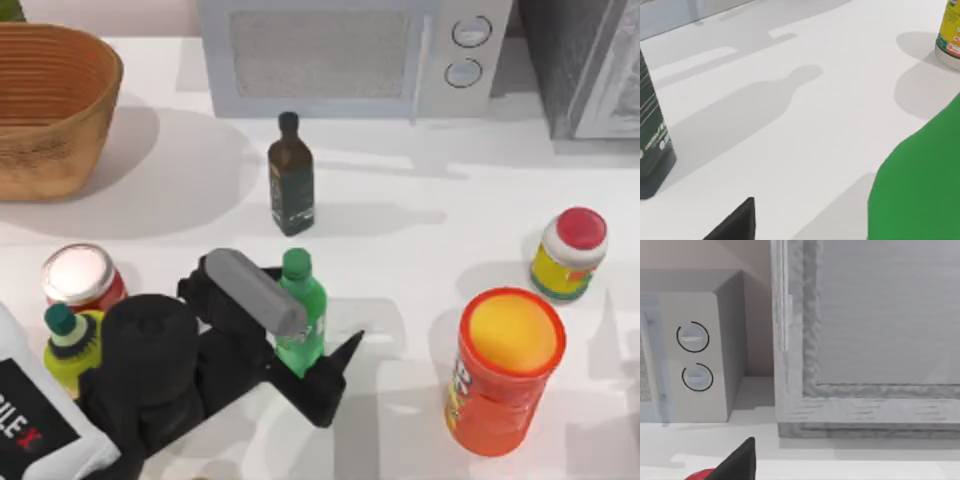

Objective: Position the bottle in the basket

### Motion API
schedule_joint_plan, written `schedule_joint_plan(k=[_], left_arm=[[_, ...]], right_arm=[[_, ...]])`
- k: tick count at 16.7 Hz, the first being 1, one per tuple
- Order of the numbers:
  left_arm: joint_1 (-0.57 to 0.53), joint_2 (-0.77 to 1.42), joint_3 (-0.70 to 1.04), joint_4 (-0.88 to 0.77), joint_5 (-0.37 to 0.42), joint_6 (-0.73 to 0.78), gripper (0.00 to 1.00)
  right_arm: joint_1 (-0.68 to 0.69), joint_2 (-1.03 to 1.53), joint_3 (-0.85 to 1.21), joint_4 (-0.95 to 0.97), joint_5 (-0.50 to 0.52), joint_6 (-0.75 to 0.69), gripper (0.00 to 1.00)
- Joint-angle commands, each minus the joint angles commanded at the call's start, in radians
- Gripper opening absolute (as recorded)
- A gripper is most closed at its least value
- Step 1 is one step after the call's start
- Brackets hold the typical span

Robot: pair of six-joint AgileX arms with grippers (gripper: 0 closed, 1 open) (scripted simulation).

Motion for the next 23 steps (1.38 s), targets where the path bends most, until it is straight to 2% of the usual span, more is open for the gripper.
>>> schedule_joint_plan(k=[3, 16, 23], left_arm=[[0.0, 0.0, 0.0, 0.0, 0.0, 0.0, 1.0], [0.0, 0.0, 0.0, 0.0, 0.0, 0.0, 0.02], [0.0, 0.0, 0.0, 0.0, 0.0, 0.0, 0.0]], right_arm=[[0.0, 0.0, 0.0, 0.0, 0.0, 0.0, 1.0], [0.0, 0.0, 0.0, 0.0, 0.0, 0.0, 1.0], [0.0, 0.0, 0.0, 0.0, 0.0, 0.0, 1.0]])
